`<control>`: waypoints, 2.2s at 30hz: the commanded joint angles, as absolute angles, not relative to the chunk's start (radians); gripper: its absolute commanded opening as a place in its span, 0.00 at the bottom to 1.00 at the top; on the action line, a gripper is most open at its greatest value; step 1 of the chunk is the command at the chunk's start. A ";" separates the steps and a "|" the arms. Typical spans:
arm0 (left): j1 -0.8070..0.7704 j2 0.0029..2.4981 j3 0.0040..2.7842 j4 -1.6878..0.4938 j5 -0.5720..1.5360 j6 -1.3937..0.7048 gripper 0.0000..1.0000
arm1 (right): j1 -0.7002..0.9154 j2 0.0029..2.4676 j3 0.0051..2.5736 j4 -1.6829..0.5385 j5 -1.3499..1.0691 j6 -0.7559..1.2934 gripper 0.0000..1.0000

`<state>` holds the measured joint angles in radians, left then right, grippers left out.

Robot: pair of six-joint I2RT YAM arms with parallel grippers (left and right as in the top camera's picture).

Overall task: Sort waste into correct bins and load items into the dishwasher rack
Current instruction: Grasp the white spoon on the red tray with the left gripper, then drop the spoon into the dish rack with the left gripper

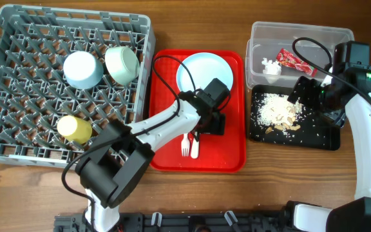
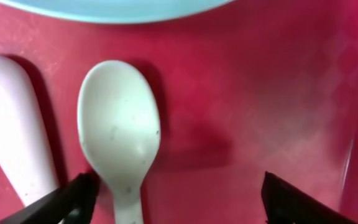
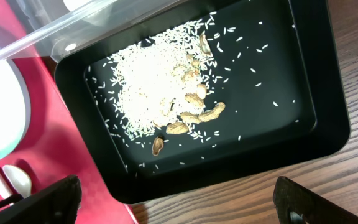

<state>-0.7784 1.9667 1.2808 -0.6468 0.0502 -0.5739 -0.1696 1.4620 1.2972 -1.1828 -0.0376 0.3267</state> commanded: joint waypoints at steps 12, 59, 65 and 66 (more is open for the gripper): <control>-0.817 1.993 1.270 -0.690 0.054 -0.584 0.40 | -0.173 1.443 1.314 -1.191 -0.047 0.314 1.00; -0.334 1.417 1.277 -1.052 -0.106 -0.190 0.04 | -0.173 1.443 1.314 -1.199 -0.054 0.291 1.00; -0.218 1.556 1.276 -1.029 -0.087 -0.183 0.04 | -0.173 1.443 1.314 -1.202 -0.054 0.292 1.00; -0.218 1.576 1.277 -1.025 -0.088 -0.183 0.07 | -0.173 1.443 1.314 -1.202 -0.054 0.291 1.00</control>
